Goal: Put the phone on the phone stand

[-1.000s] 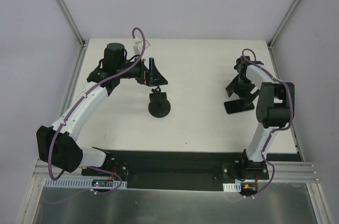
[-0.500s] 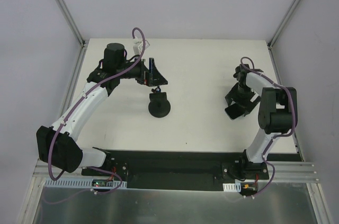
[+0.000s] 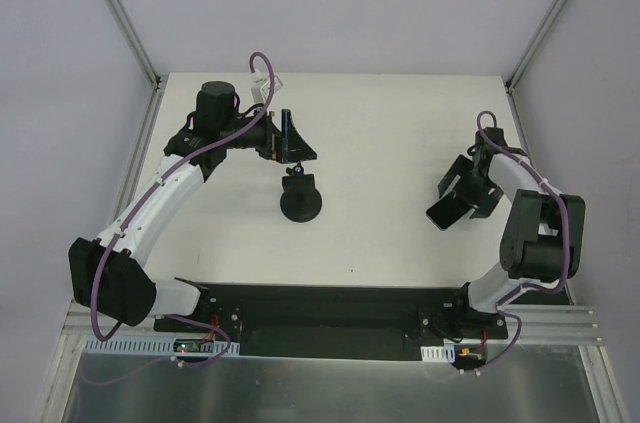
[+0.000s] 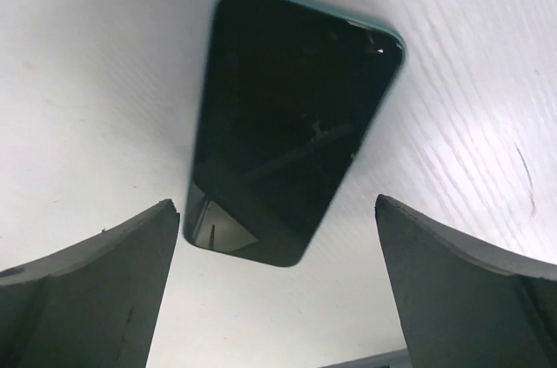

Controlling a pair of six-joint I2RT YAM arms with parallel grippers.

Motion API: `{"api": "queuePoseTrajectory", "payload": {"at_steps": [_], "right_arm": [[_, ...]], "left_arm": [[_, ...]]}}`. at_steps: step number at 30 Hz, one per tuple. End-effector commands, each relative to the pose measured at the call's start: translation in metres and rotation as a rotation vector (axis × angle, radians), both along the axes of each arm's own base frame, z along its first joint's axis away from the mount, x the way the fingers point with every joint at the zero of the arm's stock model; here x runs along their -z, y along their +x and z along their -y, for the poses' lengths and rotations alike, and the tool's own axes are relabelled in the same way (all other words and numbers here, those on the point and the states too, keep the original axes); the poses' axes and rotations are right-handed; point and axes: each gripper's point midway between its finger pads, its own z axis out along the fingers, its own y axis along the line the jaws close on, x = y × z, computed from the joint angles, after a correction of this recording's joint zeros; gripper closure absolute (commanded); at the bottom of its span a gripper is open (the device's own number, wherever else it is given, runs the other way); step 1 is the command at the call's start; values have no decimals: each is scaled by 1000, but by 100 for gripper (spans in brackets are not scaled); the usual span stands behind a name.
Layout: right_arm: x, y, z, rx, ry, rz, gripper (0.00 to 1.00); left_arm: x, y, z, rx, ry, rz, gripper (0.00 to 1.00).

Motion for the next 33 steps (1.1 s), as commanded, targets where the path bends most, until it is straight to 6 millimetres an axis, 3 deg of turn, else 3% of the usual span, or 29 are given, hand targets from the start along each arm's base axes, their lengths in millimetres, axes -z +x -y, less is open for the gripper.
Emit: {"api": "queuePoseTrajectory", "payload": {"at_steps": [1, 5, 9, 15, 21, 33], "right_arm": [[-12, 27, -11, -86, 83, 129, 3], [-12, 40, -6, 9, 74, 104, 3], [3, 40, -5, 77, 83, 30, 2], [15, 30, 12, 116, 10, 4, 1], [12, 28, 15, 108, 10, 14, 1], [16, 2, 20, 190, -30, -48, 1]], "left_arm": [[-14, -4, 1, 8, -27, 45, 2], [-14, -4, 1, 10, -28, 45, 2], [-13, -4, 1, 9, -25, 42, 2], [-11, -3, 2, 10, -26, 33, 3], [-12, -3, 2, 13, -28, 33, 3], [-10, -3, 3, 14, -27, 27, 2]]}}
